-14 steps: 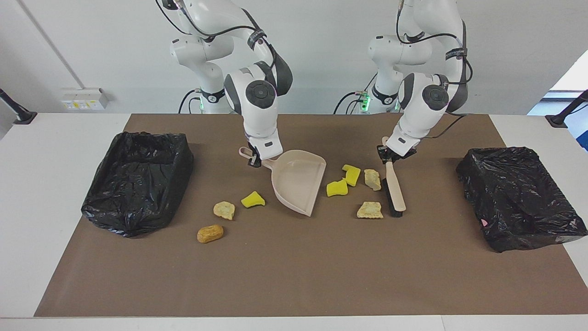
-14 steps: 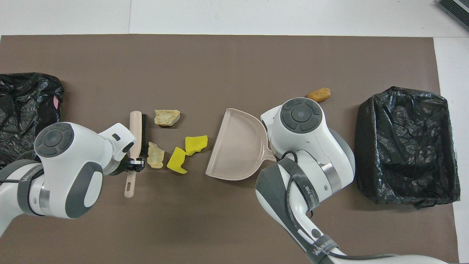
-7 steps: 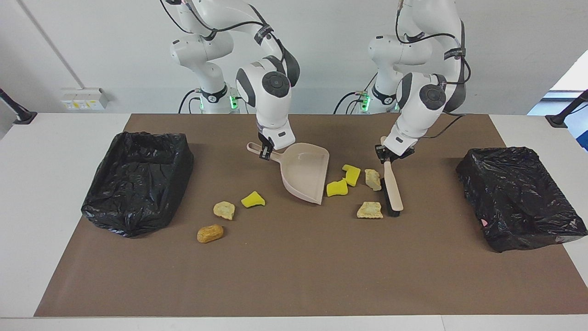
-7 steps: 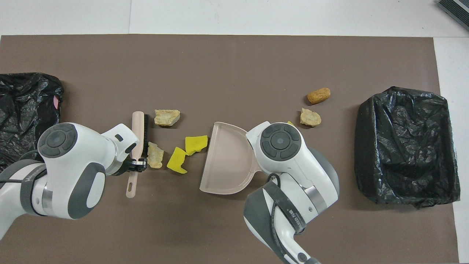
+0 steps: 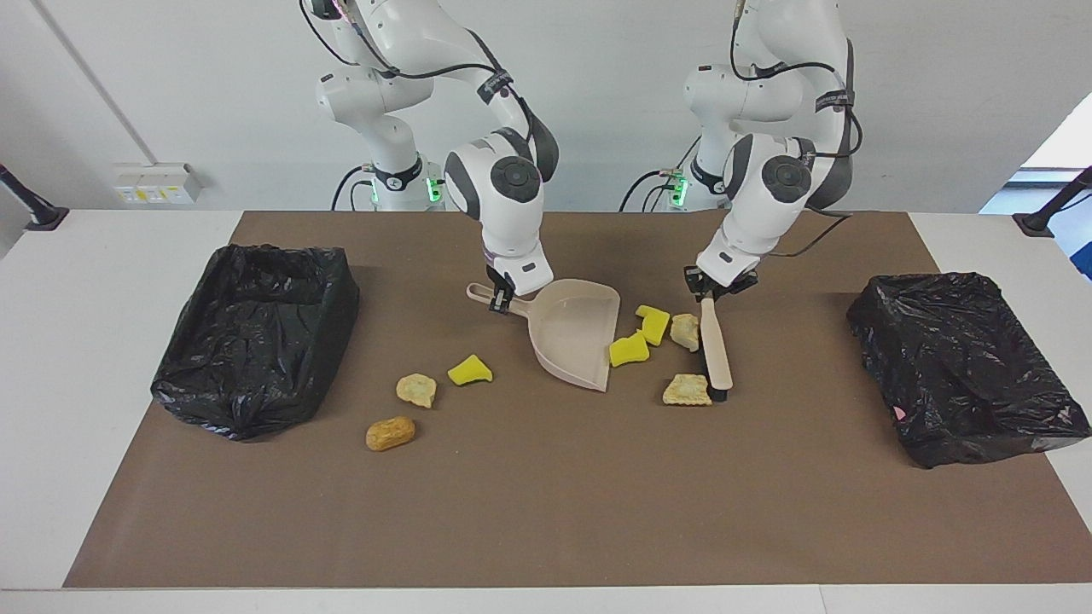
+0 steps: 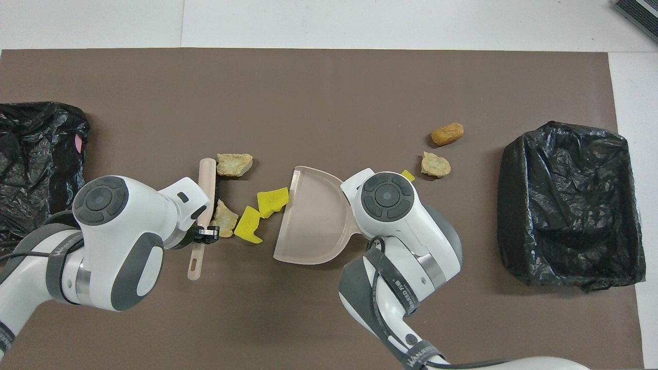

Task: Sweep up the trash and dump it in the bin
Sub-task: 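Sweep the bread and sponge pieces into the dustpan with the left gripper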

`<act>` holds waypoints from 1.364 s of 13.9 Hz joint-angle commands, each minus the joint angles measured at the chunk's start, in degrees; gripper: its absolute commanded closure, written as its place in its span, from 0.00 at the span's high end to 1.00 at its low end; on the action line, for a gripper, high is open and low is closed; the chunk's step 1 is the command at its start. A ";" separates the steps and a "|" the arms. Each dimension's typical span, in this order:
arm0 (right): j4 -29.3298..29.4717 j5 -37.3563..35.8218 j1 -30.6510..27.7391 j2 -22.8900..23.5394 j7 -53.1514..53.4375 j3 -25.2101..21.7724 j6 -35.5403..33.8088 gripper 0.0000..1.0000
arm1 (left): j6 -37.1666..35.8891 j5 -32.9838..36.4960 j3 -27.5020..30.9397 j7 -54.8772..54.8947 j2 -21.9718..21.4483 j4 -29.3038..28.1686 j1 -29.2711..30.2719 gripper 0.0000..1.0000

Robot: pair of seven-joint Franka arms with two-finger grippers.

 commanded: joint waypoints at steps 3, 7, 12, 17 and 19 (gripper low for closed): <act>0.27 -0.68 -0.23 0.06 2.70 0.33 0.50 0.00 | 1.07 -4.77 0.60 -1.09 -0.32 -0.17 -6.80 0.00; 0.27 -0.59 -0.24 0.06 3.14 0.33 0.24 0.00 | 2.47 -7.41 0.51 -4.07 -0.50 -0.09 -12.68 0.00; 0.27 -0.59 -0.23 0.06 3.13 0.33 0.24 0.00 | 5.81 -10.93 0.25 -8.03 -0.23 1.14 -17.79 0.00; 0.36 -0.59 -0.32 0.06 3.05 0.33 0.24 0.00 | 6.87 -16.82 0.25 -15.13 -0.58 6.50 -13.06 0.00; 0.44 -0.59 -0.32 0.06 3.05 0.33 0.24 0.00 | 5.91 -16.29 0.60 -16.12 -0.84 7.30 -13.05 0.00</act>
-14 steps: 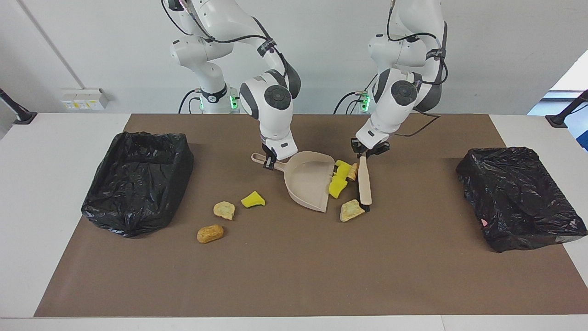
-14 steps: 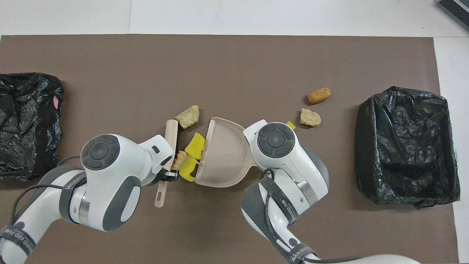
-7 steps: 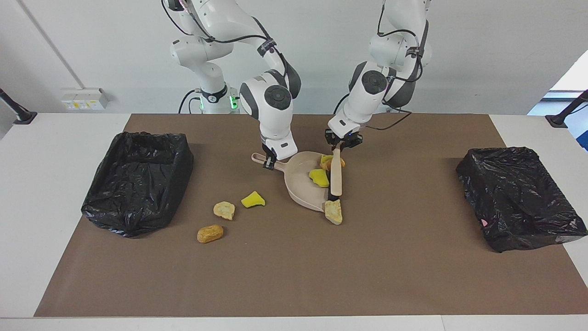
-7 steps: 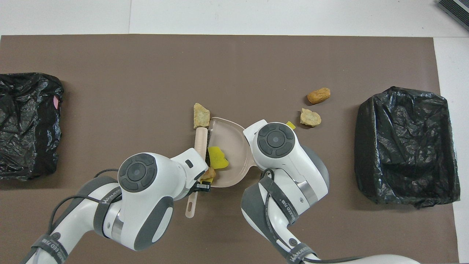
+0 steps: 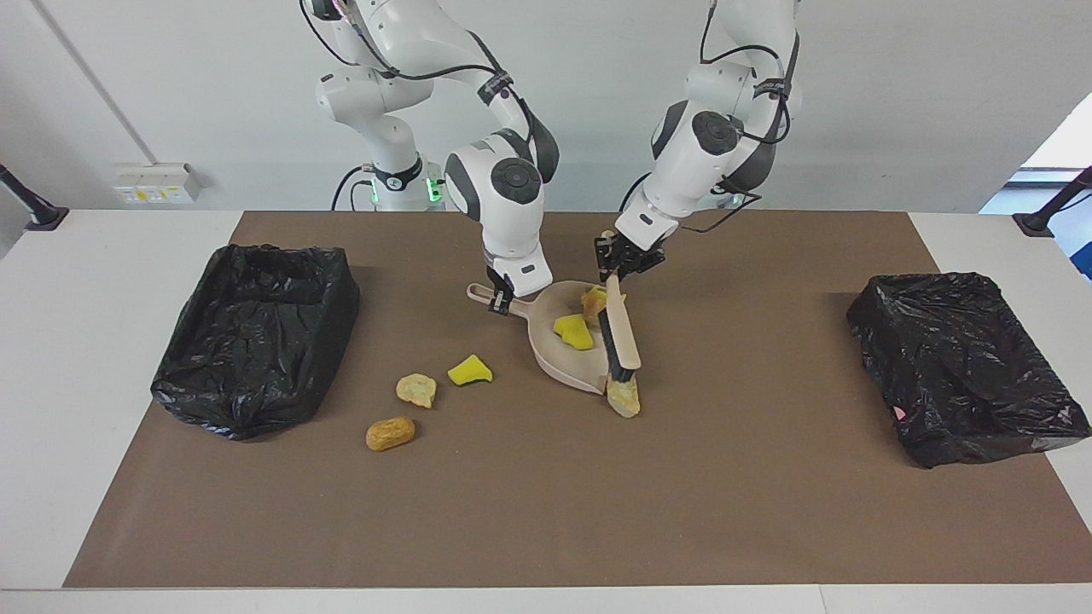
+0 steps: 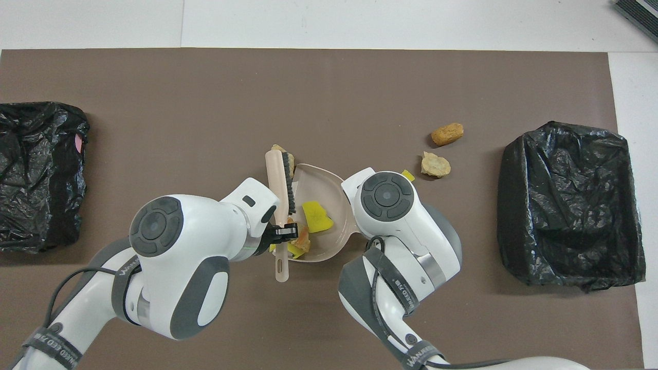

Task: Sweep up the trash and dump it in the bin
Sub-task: 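Sweep the bread and sponge pieces into the dustpan with the left gripper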

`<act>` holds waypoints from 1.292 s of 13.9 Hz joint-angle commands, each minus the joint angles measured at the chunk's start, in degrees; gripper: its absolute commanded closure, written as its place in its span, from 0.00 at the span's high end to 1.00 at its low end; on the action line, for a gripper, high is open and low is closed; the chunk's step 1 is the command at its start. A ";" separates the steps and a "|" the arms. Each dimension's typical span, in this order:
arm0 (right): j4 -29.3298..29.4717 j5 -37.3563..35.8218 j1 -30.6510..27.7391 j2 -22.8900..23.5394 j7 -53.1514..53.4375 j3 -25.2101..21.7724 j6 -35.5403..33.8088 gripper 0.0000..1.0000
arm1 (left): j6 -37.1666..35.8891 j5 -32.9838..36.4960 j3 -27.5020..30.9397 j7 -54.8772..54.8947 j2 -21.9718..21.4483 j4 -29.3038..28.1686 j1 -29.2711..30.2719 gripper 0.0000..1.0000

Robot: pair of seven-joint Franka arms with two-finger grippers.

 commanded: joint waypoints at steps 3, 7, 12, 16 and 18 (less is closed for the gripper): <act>0.23 -0.60 -0.35 0.06 2.10 0.31 0.24 0.00 | -3.43 1.43 0.23 -0.87 -0.92 0.92 3.86 0.00; 0.23 -0.60 1.67 -0.38 15.17 0.40 -0.63 0.00 | -5.90 5.31 0.23 8.25 2.32 1.63 8.36 0.00; 0.23 -0.51 1.76 -0.55 18.72 0.40 -1.61 0.00 | -5.81 8.82 0.23 22.40 5.76 1.45 8.02 0.00; 0.23 -0.51 1.76 -0.64 18.72 0.40 -1.61 0.00 | -10.10 8.83 -0.12 28.22 4.71 1.36 2.76 0.00; 0.23 -0.42 1.76 -0.64 18.81 0.40 -1.61 0.00 | -12.22 8.83 -0.30 28.93 4.10 1.45 -0.06 0.00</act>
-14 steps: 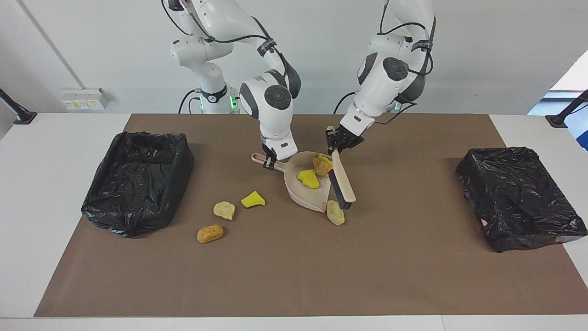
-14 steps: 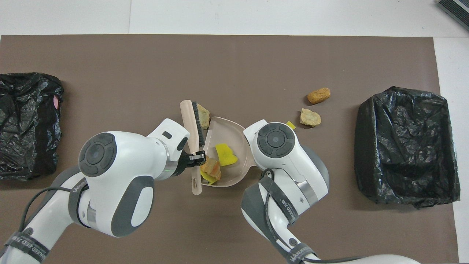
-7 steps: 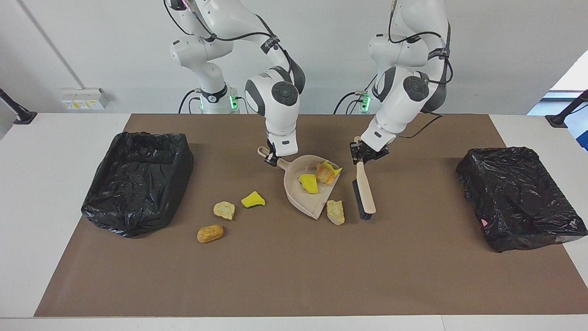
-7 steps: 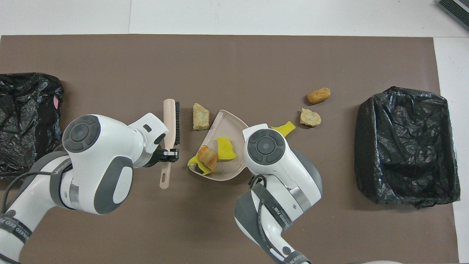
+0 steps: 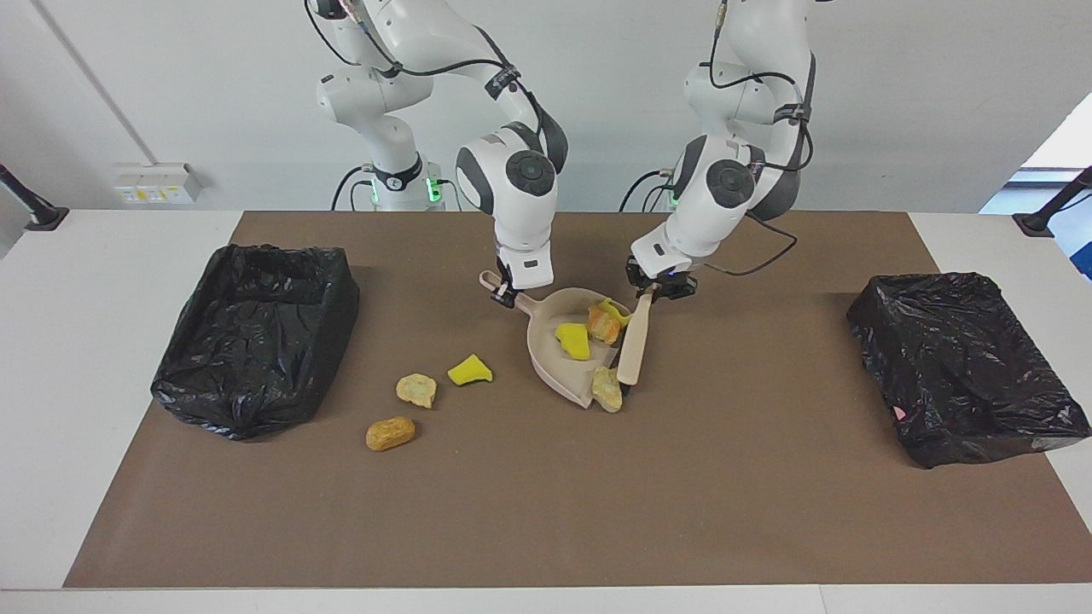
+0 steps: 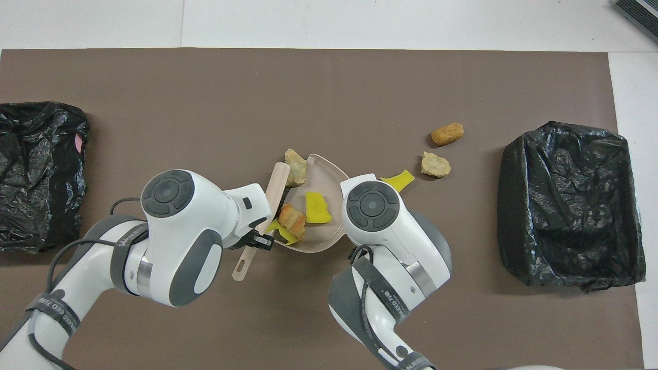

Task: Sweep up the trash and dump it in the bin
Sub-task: 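Sweep the bread and sponge pieces into the dustpan with the left gripper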

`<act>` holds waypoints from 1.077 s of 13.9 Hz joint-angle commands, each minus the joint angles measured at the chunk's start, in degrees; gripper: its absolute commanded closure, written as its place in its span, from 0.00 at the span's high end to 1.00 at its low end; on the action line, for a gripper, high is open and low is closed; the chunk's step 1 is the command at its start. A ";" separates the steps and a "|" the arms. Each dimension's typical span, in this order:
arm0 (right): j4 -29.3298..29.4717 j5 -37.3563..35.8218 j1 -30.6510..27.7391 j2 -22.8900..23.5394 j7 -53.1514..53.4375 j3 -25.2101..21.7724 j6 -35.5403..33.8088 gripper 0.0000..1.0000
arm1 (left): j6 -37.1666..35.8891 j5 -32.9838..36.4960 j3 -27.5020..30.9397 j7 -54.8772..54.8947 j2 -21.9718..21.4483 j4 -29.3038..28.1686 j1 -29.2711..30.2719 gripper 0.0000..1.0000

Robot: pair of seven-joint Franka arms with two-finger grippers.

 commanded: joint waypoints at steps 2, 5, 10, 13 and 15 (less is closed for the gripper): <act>0.14 -0.45 -0.33 -0.23 1.99 0.31 -0.57 0.00 | -3.27 0.88 0.47 1.43 -1.51 0.45 -4.44 0.00; 0.14 -0.45 -0.33 -0.23 1.91 0.31 -0.48 0.00 | -3.19 1.05 0.99 1.08 -1.52 0.80 -3.39 0.00; 0.32 -0.10 -0.42 -0.41 1.11 0.31 -0.57 0.00 | -2.48 3.86 1.08 -2.94 -0.64 2.82 4.16 0.00; 0.23 0.34 -1.21 -3.56 4.18 0.31 -1.53 0.00 | -5.45 5.26 1.44 -10.74 -2.65 3.26 5.66 0.00; 0.23 0.43 -2.34 -6.72 5.85 0.22 -4.16 0.00 | -7.74 8.60 1.17 -17.79 -4.50 3.61 5.66 0.00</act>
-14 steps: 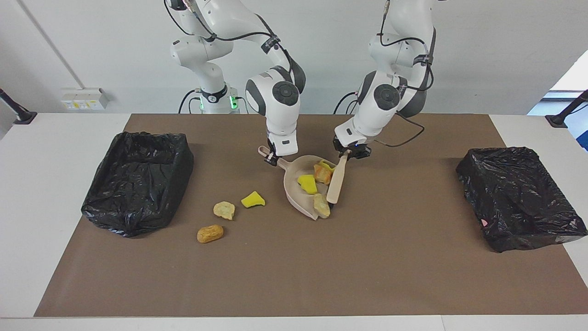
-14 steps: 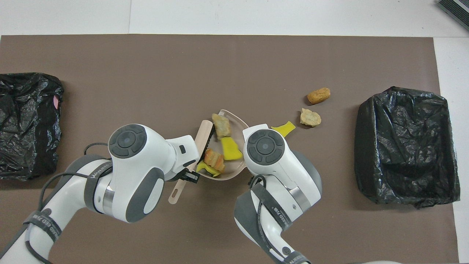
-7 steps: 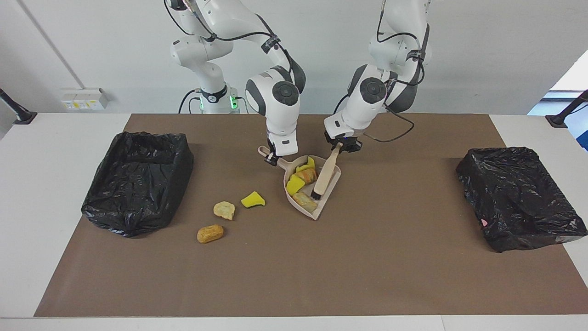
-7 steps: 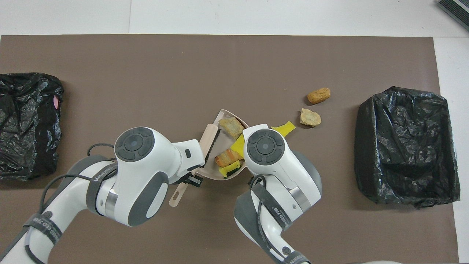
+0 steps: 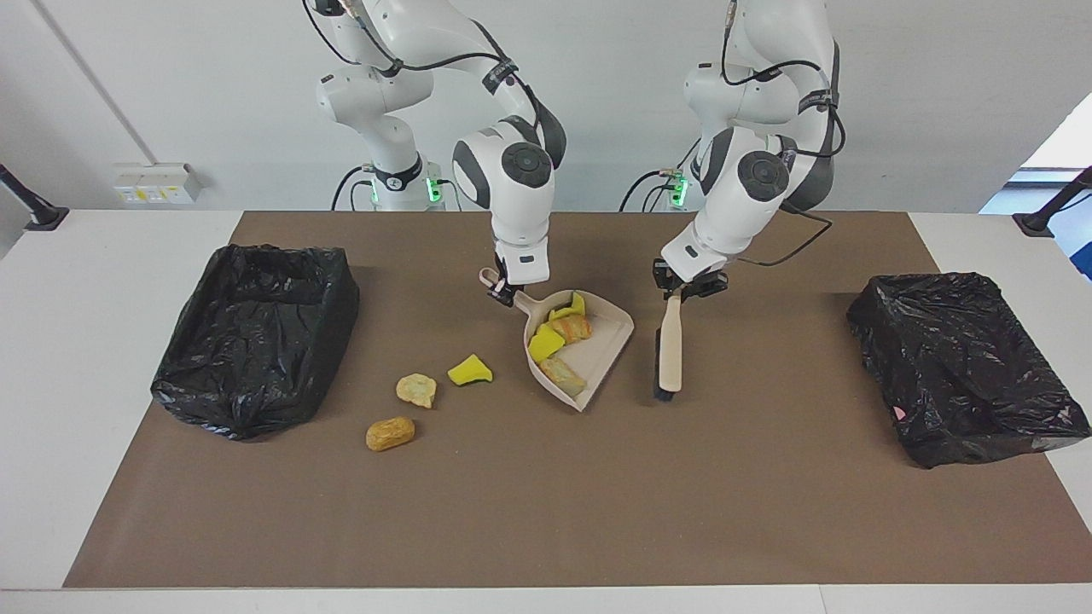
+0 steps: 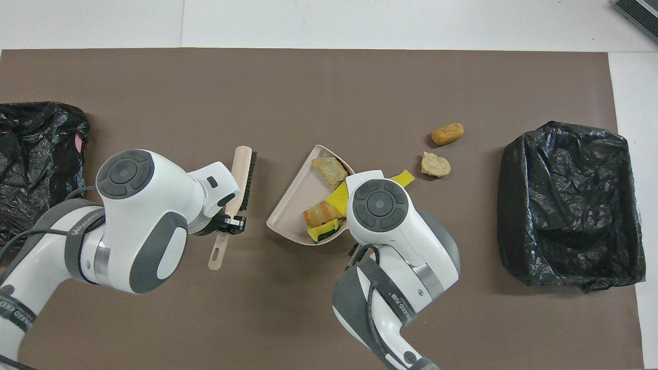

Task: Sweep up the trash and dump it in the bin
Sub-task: 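Carry the loaded dustpan with the right gripper to the nearby black bag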

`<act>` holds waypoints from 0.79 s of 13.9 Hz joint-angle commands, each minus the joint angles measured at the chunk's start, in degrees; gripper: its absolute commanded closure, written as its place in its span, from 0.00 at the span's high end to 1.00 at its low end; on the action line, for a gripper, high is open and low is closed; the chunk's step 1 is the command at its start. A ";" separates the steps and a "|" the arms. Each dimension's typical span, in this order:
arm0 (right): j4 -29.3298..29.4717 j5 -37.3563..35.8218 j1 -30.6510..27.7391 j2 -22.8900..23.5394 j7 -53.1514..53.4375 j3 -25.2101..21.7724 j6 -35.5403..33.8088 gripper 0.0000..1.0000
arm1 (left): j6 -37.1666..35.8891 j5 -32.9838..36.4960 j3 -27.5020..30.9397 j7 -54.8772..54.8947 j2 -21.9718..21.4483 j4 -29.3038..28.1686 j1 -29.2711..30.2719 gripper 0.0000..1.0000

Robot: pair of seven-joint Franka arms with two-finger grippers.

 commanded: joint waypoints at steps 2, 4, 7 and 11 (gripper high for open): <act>-0.29 0.32 -3.84 -6.99 1.24 0.37 -5.96 0.00 | -4.85 3.02 -0.74 -6.69 -4.20 -0.98 0.10 0.00; -0.03 0.24 -6.74 -9.54 0.53 0.37 -9.12 0.00 | -4.94 3.02 -0.92 -8.61 -4.90 -1.95 -0.69 0.00; 1.63 0.15 -10.70 -12.88 -0.09 -0.07 -13.60 0.00 | -2.58 2.93 -1.09 -13.80 -9.11 -7.91 -5.86 0.00; 4.44 0.15 -20.36 -16.05 -8.32 -0.51 -18.44 0.00 | 3.49 2.85 -1.18 -26.73 -14.30 -15.55 -16.05 0.00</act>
